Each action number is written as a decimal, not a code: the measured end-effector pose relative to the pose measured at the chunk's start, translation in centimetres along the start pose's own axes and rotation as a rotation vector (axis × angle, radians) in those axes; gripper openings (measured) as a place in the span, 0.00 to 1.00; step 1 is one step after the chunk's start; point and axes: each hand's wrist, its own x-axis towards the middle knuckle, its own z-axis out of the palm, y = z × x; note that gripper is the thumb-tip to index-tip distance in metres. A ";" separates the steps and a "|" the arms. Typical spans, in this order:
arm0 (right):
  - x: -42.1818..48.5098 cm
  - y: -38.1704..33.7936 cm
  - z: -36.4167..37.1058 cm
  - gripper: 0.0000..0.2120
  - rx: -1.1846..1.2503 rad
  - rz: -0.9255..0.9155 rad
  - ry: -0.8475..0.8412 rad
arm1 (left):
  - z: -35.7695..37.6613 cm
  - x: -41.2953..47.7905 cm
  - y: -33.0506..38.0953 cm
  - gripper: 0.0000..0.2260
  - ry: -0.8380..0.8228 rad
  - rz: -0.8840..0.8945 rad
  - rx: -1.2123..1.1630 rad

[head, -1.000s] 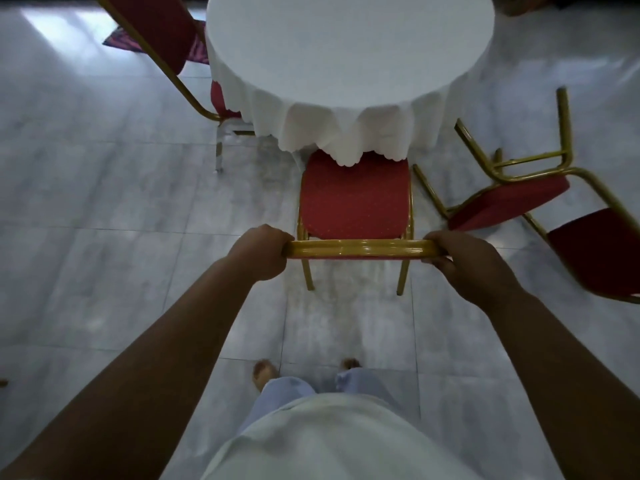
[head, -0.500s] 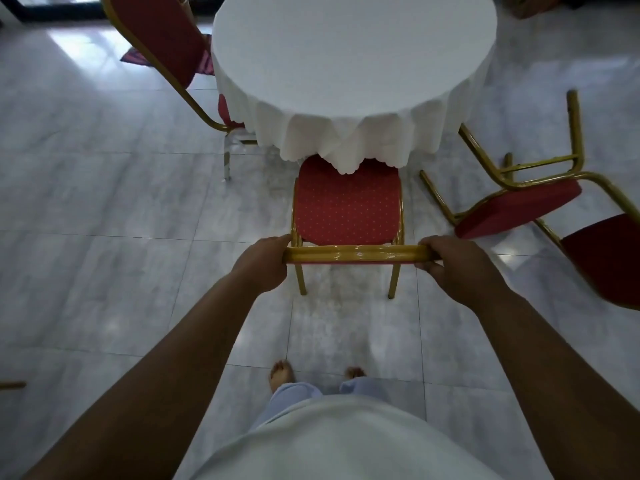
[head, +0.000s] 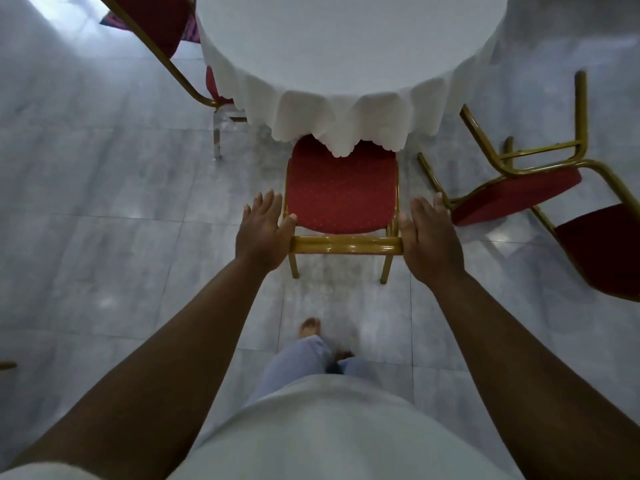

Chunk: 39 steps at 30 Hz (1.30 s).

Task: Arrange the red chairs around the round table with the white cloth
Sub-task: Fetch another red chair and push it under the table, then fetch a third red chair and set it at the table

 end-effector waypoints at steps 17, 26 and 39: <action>10.0 -3.0 0.3 0.29 0.023 0.083 -0.026 | -2.6 11.8 -1.0 0.31 -0.084 0.025 0.076; 10.7 -3.4 -0.4 0.25 0.025 0.097 -0.015 | -2.8 13.0 -0.5 0.32 -0.098 0.073 0.101; 9.8 -2.6 -4.4 0.32 0.006 0.155 0.009 | -4.4 14.9 5.8 0.36 -0.270 0.268 0.218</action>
